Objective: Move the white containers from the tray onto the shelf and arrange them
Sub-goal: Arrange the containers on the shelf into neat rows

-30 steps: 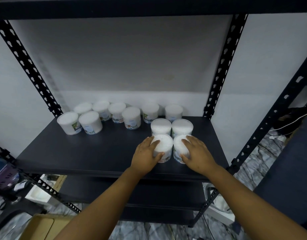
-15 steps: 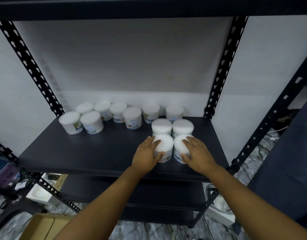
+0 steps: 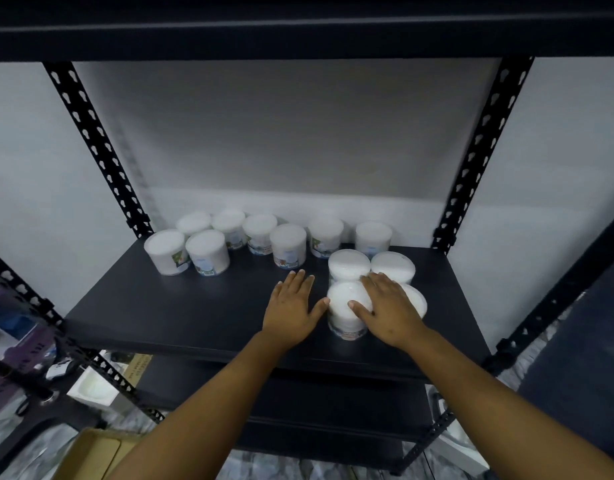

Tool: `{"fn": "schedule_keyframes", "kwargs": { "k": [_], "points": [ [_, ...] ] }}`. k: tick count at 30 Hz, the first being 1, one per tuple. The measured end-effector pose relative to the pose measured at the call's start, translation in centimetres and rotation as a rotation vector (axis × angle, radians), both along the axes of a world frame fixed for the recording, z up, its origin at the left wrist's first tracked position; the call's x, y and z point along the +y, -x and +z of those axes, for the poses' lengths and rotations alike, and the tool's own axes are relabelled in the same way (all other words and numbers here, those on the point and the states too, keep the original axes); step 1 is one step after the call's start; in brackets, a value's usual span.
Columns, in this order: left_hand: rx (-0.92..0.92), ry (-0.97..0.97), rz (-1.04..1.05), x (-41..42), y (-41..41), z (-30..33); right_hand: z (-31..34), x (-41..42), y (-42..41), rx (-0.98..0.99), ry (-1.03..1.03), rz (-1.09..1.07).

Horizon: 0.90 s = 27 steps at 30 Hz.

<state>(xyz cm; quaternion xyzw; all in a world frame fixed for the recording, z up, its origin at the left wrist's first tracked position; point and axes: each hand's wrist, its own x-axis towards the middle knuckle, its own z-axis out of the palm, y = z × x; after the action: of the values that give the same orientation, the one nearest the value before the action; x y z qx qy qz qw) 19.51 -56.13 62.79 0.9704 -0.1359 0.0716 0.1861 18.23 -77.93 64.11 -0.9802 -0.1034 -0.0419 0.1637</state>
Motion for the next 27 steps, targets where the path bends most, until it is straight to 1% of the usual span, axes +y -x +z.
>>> {"fn": "schedule_keyframes", "kwargs": {
  "k": [7,13,20,24,27],
  "points": [
    [0.007,-0.045,0.048,5.9,-3.6,0.5,0.7,6.3,-3.9,0.006,0.037,-0.012],
    [-0.008,-0.052,0.067,11.3,-7.4,1.2,1.6,11.9,-8.2,-0.029,0.070,-0.010],
    [-0.035,-0.098,0.081,16.8,-11.5,1.8,1.7,16.5,-12.7,0.079,0.077,-0.062],
    [-0.061,-0.135,0.095,19.4,-13.4,1.6,1.8,18.3,-14.8,0.082,0.096,-0.094],
    [-0.046,-0.170,0.098,20.7,-14.5,1.5,1.8,18.9,-16.1,0.087,0.098,-0.113]
  ]
}}
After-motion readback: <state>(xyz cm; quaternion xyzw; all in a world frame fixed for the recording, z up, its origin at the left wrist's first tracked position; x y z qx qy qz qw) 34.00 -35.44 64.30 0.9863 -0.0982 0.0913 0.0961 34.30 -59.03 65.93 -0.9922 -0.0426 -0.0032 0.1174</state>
